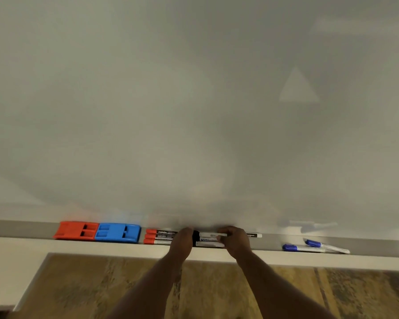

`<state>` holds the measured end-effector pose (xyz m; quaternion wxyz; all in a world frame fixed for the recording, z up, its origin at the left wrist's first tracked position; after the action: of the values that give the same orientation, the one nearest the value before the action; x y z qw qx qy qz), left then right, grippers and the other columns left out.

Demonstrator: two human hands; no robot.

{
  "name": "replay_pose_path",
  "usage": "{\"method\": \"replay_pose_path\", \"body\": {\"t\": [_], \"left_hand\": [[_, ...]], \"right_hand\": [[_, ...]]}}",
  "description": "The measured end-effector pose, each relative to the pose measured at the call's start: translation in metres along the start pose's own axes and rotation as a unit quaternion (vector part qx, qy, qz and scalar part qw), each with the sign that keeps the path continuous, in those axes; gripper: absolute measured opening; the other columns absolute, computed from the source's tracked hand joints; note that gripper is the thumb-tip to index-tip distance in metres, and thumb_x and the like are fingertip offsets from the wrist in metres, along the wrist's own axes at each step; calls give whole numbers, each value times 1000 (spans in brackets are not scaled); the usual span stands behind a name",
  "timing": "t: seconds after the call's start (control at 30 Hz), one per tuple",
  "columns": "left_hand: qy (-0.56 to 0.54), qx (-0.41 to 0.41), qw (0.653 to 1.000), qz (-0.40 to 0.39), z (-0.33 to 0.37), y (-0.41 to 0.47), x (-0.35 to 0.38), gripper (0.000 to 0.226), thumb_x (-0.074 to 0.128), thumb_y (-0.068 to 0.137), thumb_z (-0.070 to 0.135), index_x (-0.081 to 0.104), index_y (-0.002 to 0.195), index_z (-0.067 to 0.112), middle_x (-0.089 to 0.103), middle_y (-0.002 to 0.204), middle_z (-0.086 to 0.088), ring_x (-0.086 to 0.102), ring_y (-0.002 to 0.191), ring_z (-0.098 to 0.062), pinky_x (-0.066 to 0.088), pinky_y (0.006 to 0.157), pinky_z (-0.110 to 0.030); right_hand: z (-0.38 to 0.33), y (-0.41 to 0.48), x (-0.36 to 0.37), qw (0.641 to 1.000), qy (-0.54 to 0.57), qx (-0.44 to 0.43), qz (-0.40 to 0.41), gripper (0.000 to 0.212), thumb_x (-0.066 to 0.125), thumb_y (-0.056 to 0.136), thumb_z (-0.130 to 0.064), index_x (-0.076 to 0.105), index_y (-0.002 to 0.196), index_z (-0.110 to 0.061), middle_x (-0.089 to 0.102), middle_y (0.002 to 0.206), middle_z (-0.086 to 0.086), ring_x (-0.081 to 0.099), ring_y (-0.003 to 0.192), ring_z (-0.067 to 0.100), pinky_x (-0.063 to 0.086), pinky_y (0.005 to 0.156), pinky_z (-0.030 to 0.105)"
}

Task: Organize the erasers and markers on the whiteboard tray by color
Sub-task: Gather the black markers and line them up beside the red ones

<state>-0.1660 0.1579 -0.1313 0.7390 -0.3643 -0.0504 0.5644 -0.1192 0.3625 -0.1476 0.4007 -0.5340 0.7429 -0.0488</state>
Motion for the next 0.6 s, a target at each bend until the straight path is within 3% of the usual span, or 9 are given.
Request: {"method": "replay_pose_path", "body": {"t": [0.13,0.27,0.6], "left_hand": [[78,-13,997,1,-1,6,0,41,37,103,27,57,132,7,58,137,-12,54,128,-26,42,99,-26],[216,44,975,26,10,11,0,33,38,100,17,65,114,4,67,119,-16,62,115,-29,45,96,-34],[377,88,921,39,22,16,7,32,37,98,7,63,117,5,67,120,-14,62,114,-29,47,97,-36]], "right_hand": [[-2,0,7,999,-31,5,-10,29,73,85,-19,75,114,-16,74,116,1,66,111,21,44,87,20],[1,-5,7,1000,-9,24,10,31,70,83,-11,75,113,-14,74,116,2,65,109,22,45,88,22],[5,-11,1,998,21,50,28,37,59,84,-3,72,118,-12,73,119,4,65,110,21,42,84,17]]}}
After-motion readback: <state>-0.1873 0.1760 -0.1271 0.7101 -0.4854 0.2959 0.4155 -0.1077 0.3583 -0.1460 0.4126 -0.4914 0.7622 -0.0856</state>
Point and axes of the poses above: each hand's wrist, its own y-axis towards the middle knuckle, its own x-axis out of the palm, z = x × y, the point moved 9 cm from there along y, towards the middle knuckle
